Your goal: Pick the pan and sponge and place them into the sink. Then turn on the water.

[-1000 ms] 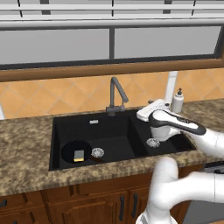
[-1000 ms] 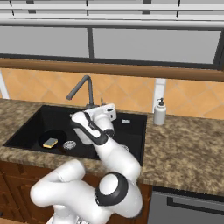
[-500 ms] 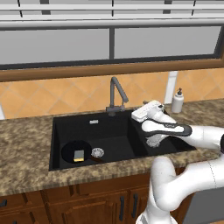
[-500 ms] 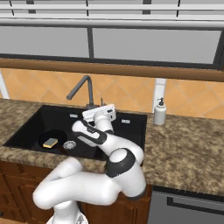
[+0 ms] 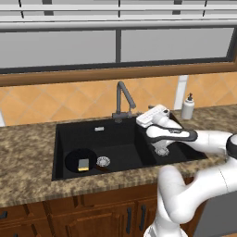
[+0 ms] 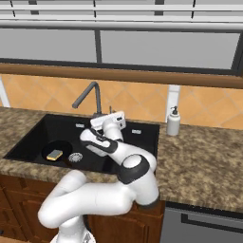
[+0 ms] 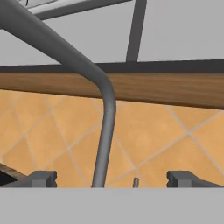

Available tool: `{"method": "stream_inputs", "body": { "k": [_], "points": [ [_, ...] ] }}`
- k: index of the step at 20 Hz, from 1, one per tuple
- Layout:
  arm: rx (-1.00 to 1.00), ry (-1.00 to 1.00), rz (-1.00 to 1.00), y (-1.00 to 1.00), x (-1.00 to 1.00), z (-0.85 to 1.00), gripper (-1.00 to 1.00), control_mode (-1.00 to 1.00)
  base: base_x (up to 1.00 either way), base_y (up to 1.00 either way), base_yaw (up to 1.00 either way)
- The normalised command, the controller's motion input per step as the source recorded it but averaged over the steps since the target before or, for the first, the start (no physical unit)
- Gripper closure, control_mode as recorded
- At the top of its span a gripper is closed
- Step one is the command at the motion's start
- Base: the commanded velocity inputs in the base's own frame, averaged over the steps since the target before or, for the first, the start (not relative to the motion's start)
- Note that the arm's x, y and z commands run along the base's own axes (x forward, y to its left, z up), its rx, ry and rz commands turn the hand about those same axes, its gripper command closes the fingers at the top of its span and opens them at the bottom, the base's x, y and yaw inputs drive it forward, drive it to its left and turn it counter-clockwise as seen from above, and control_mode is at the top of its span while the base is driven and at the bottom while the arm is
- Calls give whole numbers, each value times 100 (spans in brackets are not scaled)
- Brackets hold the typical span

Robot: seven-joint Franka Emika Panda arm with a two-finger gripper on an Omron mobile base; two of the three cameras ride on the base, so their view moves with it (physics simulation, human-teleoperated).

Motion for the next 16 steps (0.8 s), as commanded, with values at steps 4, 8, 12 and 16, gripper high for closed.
{"method": "stream_inputs", "body": {
  "k": [4, 8, 12, 16],
  "points": [
    [0, 4, 3, 16, 31, 0, -100, -100, 0, 0, 0],
    [0, 5, 2, 9, 31, 0, -100, -100, 0, 0, 0],
    [0, 3, 1, 0, 39, 0, -100, -100, 0, 0, 0],
    [2, 6, 0, 0, 42, -8, -100, -100, 0, 0, 0]
  ]
}}
